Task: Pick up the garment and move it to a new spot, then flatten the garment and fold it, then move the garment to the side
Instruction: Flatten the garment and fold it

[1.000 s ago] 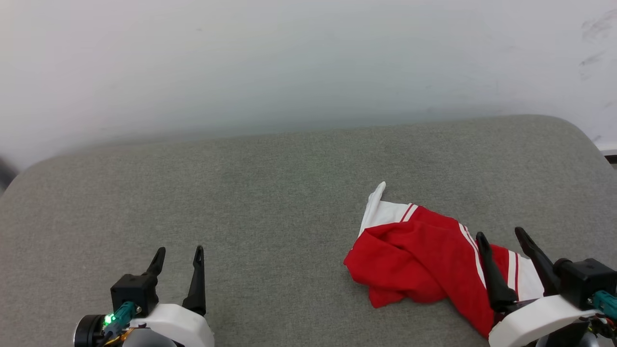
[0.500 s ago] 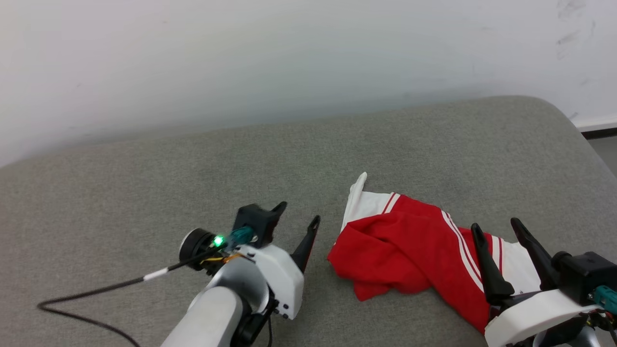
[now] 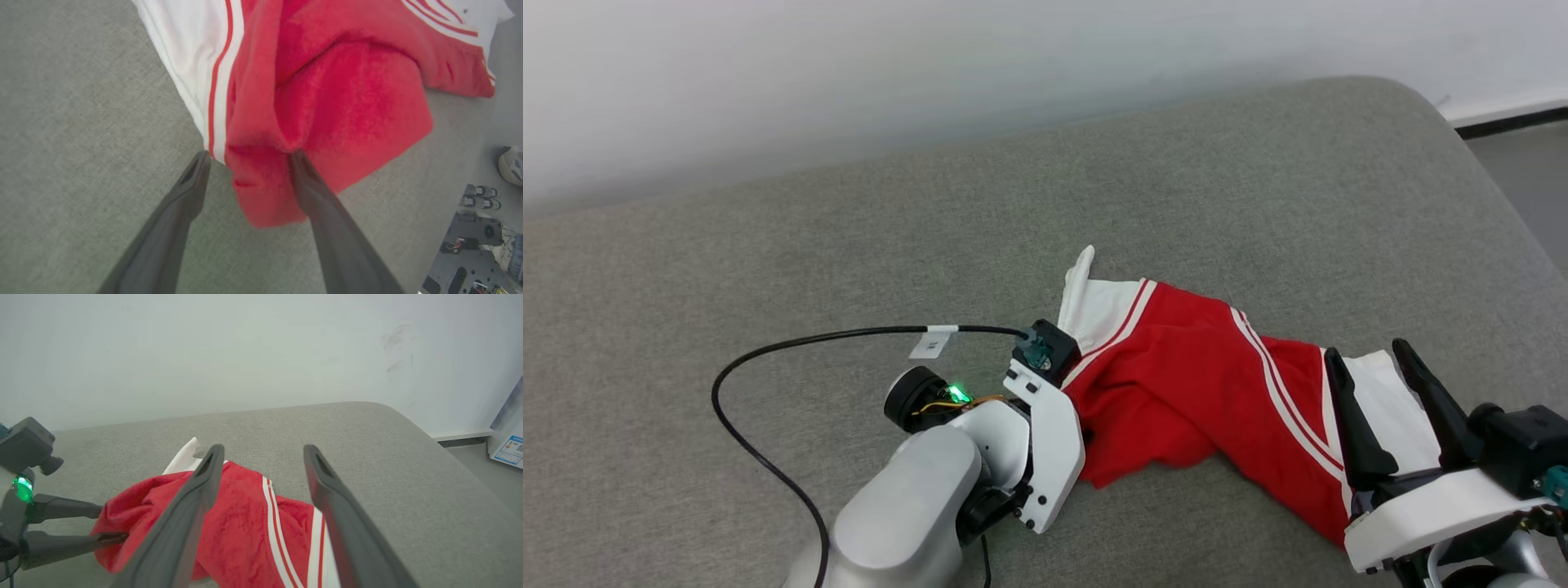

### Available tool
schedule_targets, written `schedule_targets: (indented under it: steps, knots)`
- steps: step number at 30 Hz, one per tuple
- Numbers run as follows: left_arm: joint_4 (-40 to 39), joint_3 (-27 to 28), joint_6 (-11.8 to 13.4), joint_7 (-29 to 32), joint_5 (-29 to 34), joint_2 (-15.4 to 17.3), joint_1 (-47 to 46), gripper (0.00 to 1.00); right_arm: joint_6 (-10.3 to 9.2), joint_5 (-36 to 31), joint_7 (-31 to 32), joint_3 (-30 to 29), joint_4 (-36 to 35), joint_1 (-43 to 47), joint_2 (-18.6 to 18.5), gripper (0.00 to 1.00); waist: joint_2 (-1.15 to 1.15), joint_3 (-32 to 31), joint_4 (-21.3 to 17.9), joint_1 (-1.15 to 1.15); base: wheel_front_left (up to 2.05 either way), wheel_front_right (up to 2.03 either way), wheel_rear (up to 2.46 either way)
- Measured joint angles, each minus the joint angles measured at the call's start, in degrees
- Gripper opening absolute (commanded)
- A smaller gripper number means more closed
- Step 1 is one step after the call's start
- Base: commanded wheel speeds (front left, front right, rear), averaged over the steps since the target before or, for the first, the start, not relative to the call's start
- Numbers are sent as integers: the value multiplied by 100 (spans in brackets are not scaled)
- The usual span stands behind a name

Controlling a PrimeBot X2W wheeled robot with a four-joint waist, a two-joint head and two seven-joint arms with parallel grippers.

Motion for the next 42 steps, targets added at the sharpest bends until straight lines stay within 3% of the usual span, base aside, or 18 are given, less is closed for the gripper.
schedule_targets:
  steps: [7,8,11,12,15,20,26,31,36,42]
  knots:
    - [370,-835,-14,723,-586,163,-550,100,0,171,-168,38,180,-159,4,100,0,332,-193,0,0,0,0]
    - [404,-948,-14,834,-688,186,-636,92,0,175,-188,45,203,-189,4,100,0,364,-218,0,0,0,0]
    - [510,-1173,-13,1009,-969,235,-813,16,0,224,-226,56,266,-227,5,100,0,419,-276,0,0,0,0]
    - [538,-1210,-13,1033,-1092,245,-833,0,0,225,-240,54,280,-230,5,100,0,427,-290,0,0,0,0]
    - [615,-1346,-14,955,-1233,308,-867,0,0,243,-269,32,300,-259,5,100,0,429,-291,0,0,0,0]
    - [653,-1373,-27,261,-1076,452,-906,0,0,252,-265,-78,293,-258,7,100,0,352,-151,0,0,0,0]
    - [-29,-1240,254,-393,-776,1058,-867,0,0,160,-160,-143,189,-176,9,100,0,166,193,0,0,0,0]
    - [-998,-1111,732,-442,-769,1736,-120,0,0,107,-54,-194,92,-40,10,100,0,-38,558,0,0,0,0]
    - [-1875,-935,1396,-408,-1115,2236,1028,0,0,91,44,-235,-8,70,11,100,0,-232,922,0,0,0,0]
    - [-2395,-619,2195,-591,-1864,2316,2556,0,0,91,108,-223,-38,138,12,100,0,-415,1201,0,0,0,0]
